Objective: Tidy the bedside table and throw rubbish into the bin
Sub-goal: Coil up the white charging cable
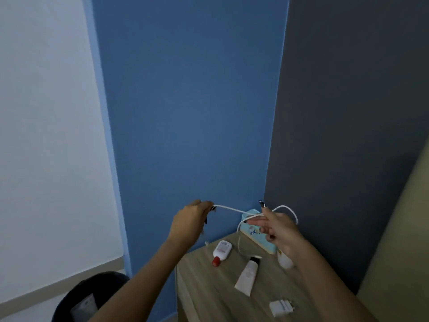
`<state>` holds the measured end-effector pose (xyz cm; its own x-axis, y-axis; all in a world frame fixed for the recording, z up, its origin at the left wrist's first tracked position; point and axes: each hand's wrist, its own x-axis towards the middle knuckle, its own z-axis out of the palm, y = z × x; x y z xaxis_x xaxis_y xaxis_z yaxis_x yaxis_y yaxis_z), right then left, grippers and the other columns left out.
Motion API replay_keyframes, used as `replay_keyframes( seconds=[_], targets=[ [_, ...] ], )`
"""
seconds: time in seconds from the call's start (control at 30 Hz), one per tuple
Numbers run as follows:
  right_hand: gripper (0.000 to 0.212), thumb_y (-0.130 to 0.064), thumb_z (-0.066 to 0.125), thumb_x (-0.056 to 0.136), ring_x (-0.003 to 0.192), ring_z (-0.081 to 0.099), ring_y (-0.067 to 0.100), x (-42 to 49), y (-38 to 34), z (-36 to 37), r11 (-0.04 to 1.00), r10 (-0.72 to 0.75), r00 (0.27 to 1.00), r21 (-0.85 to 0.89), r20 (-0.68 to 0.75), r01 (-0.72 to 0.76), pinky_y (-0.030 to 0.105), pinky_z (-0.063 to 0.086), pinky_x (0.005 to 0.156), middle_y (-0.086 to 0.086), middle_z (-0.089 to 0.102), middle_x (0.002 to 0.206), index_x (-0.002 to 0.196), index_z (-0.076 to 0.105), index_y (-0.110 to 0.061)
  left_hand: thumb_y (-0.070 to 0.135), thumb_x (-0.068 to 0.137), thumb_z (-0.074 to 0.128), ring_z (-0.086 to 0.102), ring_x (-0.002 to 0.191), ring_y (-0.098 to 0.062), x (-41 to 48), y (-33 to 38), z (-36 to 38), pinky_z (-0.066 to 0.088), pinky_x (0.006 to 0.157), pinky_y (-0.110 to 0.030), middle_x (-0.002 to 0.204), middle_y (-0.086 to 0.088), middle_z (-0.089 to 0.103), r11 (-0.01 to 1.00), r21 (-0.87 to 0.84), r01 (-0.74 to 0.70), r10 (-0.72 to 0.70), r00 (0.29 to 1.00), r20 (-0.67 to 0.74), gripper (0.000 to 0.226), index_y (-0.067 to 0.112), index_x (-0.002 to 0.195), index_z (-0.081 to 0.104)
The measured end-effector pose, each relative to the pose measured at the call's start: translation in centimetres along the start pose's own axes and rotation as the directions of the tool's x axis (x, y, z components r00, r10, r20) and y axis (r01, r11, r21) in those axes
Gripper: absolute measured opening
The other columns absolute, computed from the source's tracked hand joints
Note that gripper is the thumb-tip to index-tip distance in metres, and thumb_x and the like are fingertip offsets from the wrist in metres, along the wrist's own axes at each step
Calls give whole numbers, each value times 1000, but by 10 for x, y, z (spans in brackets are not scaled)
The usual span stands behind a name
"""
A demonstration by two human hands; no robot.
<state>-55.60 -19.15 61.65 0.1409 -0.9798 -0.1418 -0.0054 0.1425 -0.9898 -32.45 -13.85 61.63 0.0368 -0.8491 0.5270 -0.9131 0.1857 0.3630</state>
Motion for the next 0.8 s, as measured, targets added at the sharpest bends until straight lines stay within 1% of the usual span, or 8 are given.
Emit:
replay_keyframes(
  seconds=[0.1,0.2,0.3,0.4,0.47,0.6,0.7,0.8],
  targets=[
    [39,-33,46,98,45,45,7,-12,-15,-7,994,-67,993,92,99,58,14,24,35,10,76,92,83,66,-3,23,98,43,55,67,-14,8,3,-19,40,54,-29,87,5,58,999,31,-8,10,998,-56,23,31,107,63],
    [34,-28,42,100,50,60,8,-19,-24,-7,985,-114,974,154,197,84,14,39,39,4,75,102,95,67,-4,21,98,41,58,65,-17,16,4,-31,46,54,-32,86,4,63,997,55,56,-51,994,-92,25,30,104,63],
    [35,-27,41,100,70,71,18,-24,-29,0,968,-180,953,216,244,127,23,56,56,11,72,110,102,68,-4,16,97,41,61,48,-16,21,5,-37,54,52,-34,78,1,70,980,-149,132,-143,988,-63,26,26,96,65],
    [36,-25,42,99,83,73,27,-29,-37,12,954,-244,943,233,227,190,28,60,65,18,69,111,100,69,-3,9,90,49,61,55,-15,15,16,-33,49,53,-21,88,0,73,928,-348,131,-108,991,85,23,19,103,64],
    [36,-24,41,100,85,72,30,-31,-41,22,944,-275,940,245,204,223,28,60,66,17,67,110,97,68,-1,12,79,55,61,61,-24,6,27,-28,48,56,-28,96,2,70,838,-505,208,-92,965,245,36,22,114,58],
    [37,-24,41,101,91,70,29,-30,-45,36,933,-330,923,218,196,287,23,57,66,2,72,95,102,66,3,20,71,51,55,56,-15,-4,41,-22,40,50,-26,114,-9,68,613,-689,387,6,869,494,53,23,123,53],
    [40,-35,44,99,85,66,18,-26,-45,44,935,-351,929,102,121,340,22,53,66,-4,67,80,102,73,-8,20,85,55,54,56,-14,-4,46,-19,40,50,-21,100,-20,70,580,-710,400,11,867,498,33,19,118,56],
    [66,-66,45,80,97,64,21,-26,-35,49,950,-277,948,194,156,246,36,49,91,9,67,99,113,70,-15,10,100,38,48,47,-8,3,47,-18,38,44,-13,72,-9,61,513,-764,390,-80,908,410,19,7,102,57]
  ],
)
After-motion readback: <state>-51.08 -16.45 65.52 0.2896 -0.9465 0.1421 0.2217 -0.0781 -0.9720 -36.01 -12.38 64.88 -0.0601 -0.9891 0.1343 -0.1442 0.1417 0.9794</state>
